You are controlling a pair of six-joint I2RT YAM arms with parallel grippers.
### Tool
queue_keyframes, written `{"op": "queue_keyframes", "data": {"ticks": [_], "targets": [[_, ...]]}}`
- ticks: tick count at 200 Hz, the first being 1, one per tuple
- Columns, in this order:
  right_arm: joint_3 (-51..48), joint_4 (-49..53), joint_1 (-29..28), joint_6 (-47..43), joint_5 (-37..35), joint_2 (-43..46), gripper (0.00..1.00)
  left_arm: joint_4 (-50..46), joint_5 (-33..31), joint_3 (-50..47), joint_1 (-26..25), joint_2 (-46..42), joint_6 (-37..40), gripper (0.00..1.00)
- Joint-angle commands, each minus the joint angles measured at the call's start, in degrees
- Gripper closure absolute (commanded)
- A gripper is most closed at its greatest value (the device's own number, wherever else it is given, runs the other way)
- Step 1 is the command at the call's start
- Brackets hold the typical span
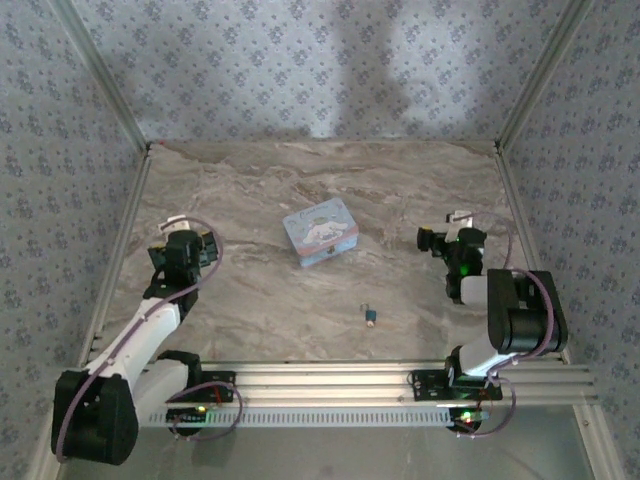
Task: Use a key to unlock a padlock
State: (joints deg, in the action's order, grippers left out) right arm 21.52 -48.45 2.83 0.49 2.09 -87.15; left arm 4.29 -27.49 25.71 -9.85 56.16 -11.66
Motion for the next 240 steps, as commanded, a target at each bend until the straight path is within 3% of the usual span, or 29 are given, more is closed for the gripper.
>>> {"op": "queue_keyframes", "data": {"ticks": [1,65,109,139,208,215,240], "targets": [[0.59,1.33,-0.12,-1.27,-2.02,-0.25,0.00,6.23,2.87,-1.39,1.50,2.24,2.68,0.02],[0.63,1.25,-0.31,-1.46,-2.27,-0.25,0.00,28.76,6.08,-7.25,5.09,11.29,11.09,0.02],[0.65,1.24,-0.43,-1.46,-2.49,-0.21,0.00,40.99,12.44,-9.93,7.68,16.16,12.50,0.02],[0.63,1.25,-0.54,-1.55,-2.61,-0.24,0.00,43.66,18.00,-9.37,8.61,18.73,11.25,0.02],[0.63,1.34,-0.60,-1.55,-2.68,-0.21,0.00,65.30,21.53,-13.68,8.70,32.22,11.56,0.02],[0.61,1.34,-0.61,-1.59,-2.62,-0.25,0.00,63.40,21.64,-12.70,8.70,31.86,11.62,0.02],[0.64,1.34,-0.55,-1.62,-2.67,-0.29,0.00,43.00,22.58,-2.33,8.92,31.63,11.85,0.02]]}}
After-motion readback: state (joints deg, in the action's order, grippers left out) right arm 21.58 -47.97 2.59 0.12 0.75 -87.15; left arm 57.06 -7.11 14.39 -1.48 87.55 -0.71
